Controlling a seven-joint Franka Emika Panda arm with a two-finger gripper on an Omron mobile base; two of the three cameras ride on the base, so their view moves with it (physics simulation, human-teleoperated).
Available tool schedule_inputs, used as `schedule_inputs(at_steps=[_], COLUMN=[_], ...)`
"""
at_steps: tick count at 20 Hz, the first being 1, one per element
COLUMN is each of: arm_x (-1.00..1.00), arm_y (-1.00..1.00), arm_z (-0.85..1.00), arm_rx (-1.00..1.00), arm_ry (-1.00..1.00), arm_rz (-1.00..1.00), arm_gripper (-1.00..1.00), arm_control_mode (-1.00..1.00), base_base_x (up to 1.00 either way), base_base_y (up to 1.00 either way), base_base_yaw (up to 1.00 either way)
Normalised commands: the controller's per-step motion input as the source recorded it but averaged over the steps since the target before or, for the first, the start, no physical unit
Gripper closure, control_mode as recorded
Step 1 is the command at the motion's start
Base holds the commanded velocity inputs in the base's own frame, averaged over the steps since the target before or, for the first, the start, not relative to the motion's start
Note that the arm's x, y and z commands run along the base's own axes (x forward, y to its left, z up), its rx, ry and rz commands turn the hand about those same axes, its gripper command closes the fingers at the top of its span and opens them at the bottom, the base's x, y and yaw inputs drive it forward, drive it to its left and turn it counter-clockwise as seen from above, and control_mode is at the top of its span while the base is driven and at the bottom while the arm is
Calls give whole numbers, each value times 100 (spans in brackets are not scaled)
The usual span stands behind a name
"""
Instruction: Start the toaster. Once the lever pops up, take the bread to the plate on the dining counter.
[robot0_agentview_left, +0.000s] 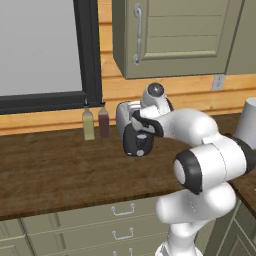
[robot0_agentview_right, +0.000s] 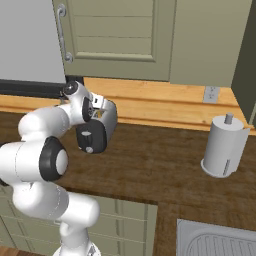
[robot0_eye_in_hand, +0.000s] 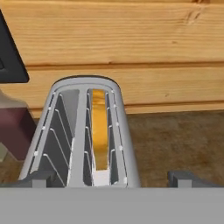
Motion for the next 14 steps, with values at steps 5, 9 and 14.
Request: schedule_inputs(at_steps=[5,9,14], arm_x=[20,9,11], arm_y=[4,10,7], arm_z=[0,-7,-11], arm_rx=[0,0,0], arm_ry=[0,0,0], arm_rz=[0,0,0], arm_gripper=[-100,-100,-100], arm_control_mode=[-100,-100,-100], base_base_x=[0,0,0], base_base_y=[0,0,0], base_base_yaw=[0,0,0])
